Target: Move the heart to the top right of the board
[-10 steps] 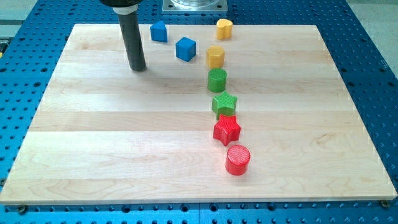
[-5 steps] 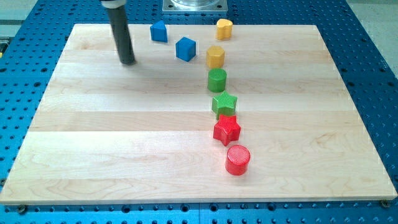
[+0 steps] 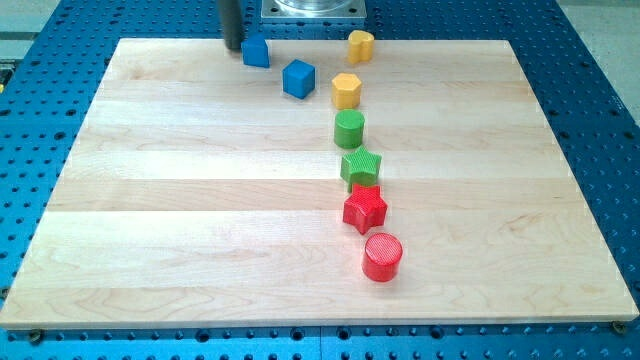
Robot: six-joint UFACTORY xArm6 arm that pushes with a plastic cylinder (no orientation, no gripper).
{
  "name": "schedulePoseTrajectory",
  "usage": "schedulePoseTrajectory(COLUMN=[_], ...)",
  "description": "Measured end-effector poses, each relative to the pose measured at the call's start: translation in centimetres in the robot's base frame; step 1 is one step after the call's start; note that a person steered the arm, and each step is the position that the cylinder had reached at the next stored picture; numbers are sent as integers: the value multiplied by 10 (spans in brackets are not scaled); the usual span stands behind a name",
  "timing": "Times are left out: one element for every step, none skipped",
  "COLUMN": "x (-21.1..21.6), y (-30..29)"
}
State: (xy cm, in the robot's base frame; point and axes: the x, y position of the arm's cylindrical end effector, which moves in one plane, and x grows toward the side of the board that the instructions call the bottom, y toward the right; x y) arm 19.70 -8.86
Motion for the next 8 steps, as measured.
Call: schedulePoseTrajectory(x=[18,13,36,70,31,10,17,33], y=[63,89,148,175,139,149,218,229])
